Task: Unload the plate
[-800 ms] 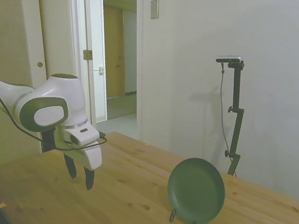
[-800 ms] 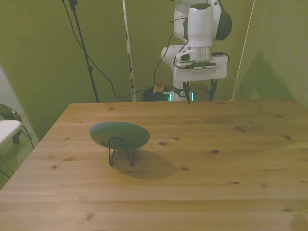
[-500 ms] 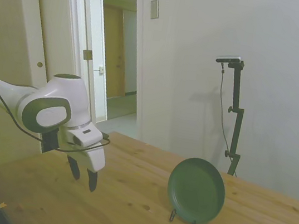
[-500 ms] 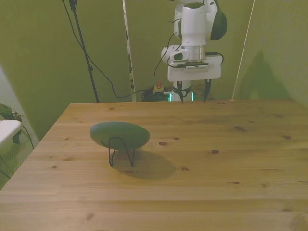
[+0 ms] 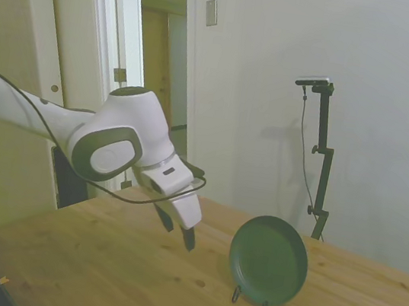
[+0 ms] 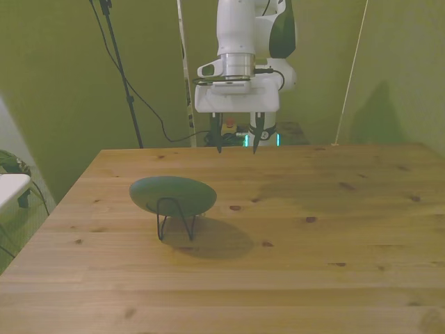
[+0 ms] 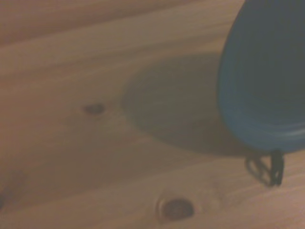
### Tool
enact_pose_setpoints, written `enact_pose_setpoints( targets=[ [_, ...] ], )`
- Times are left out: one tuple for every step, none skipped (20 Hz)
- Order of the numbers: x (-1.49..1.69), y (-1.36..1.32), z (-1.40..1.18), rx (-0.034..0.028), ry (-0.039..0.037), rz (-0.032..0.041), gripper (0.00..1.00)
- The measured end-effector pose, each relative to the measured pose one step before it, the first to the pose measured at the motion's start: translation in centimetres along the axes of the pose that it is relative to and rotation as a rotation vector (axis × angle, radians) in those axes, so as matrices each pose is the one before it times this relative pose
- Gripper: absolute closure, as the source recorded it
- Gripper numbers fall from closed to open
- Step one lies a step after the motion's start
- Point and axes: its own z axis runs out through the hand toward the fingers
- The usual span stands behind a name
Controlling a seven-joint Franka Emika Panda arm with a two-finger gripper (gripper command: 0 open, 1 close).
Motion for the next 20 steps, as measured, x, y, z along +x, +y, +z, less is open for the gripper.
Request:
enact_pose_setpoints(
  targets=[
    [1.068, -0.214, 0.016, 0.0054, 0.01775, 0.01101, 0.0],
    [1.038, -0.182, 0.03, 0.00565, 0.01794, 0.01166, 0.0],
    [0.869, -0.206, 0.033, 0.00566, 0.01681, 0.00887, 0.0],
    [0.691, -0.263, 0.053, 0.0045, 0.01649, 0.00569, 0.0],
    [0.552, -0.279, 0.092, 0.00319, 0.01805, 0.00663, 0.0],
    [0.408, -0.309, 0.135, 0.00182, 0.01912, 0.00495, 0.0],
    [0.272, -0.326, 0.167, 0.0001, 0.02311, 0.00462, 0.0],
    [0.162, -0.307, 0.195, -0.00059, 0.02293, 0.00489, 0.0],
    [0.047, -0.31, 0.202, -0.00037, 0.02338, 0.00238, 0.0],
    [-0.104, -0.303, 0.204, -0.00113, 0.02367, -0.0011, 0.0],
    [-0.257, -0.355, 0.19, -0.00268, 0.02601, -0.00736, 0.0],
    [-0.381, -0.428, 0.11, 0.00019, 0.03337, -0.00809, 0.0],
    [-0.63, -0.593, 0.074, 0.00251, 0.02087, -0.00627, 0.0],
    [-0.509, -0.466, -0.009, 0.004, 0.02464, -0.00409, 0.0],
    [-0.458, -0.38, 0.008, 0.00111, 0.02081, -0.00186, 0.0],
    [-0.33, -0.245, 0.043, -0.00133, 0.01816, 0.00006, 0.0],
    [-0.258, -0.151, 0.116, -0.00103, 0.01331, 0.00235, 0.0],
    [-0.148, -0.055, 0.188, 0.00018, 0.0105, 0.00463, 0.0],
    [-0.095, -0.022, 0.27, -0.00004, 0.0088, 0.00395, 0.0],
    [-0.061, -0.005, 0.327, 0.00037, 0.00681, 0.00444, 0.0]
  ],
)
